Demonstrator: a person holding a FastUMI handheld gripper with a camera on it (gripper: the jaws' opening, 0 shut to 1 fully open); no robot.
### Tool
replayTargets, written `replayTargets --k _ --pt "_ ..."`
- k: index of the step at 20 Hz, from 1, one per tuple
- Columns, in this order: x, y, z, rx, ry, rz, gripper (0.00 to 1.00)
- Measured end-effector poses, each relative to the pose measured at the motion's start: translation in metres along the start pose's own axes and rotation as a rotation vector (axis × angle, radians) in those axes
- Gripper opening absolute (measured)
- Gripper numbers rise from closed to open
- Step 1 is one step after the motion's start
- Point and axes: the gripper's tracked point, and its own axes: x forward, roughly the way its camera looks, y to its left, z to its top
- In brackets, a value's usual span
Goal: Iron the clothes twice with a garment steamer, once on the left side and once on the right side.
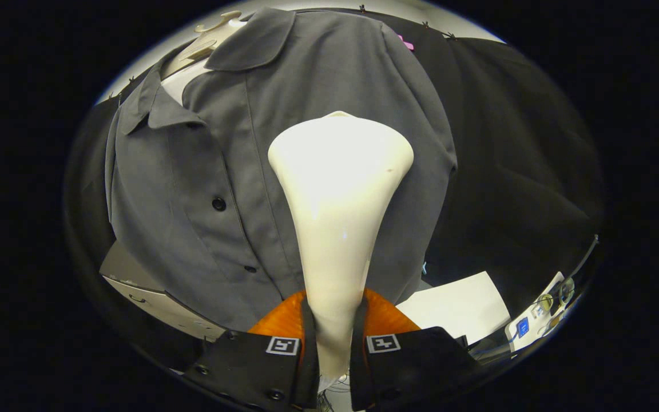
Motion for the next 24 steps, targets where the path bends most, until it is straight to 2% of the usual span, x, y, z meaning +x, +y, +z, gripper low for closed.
replayTargets --k 6,15,24 --pt "0.024 0.0 -0.048 -0.004 0.056 0.045 0.29" --pt "0.054 -0.013 -0.127 0.005 0.171 0.053 0.29" --pt "0.073 -0.019 -0.165 0.016 0.221 0.056 0.29"
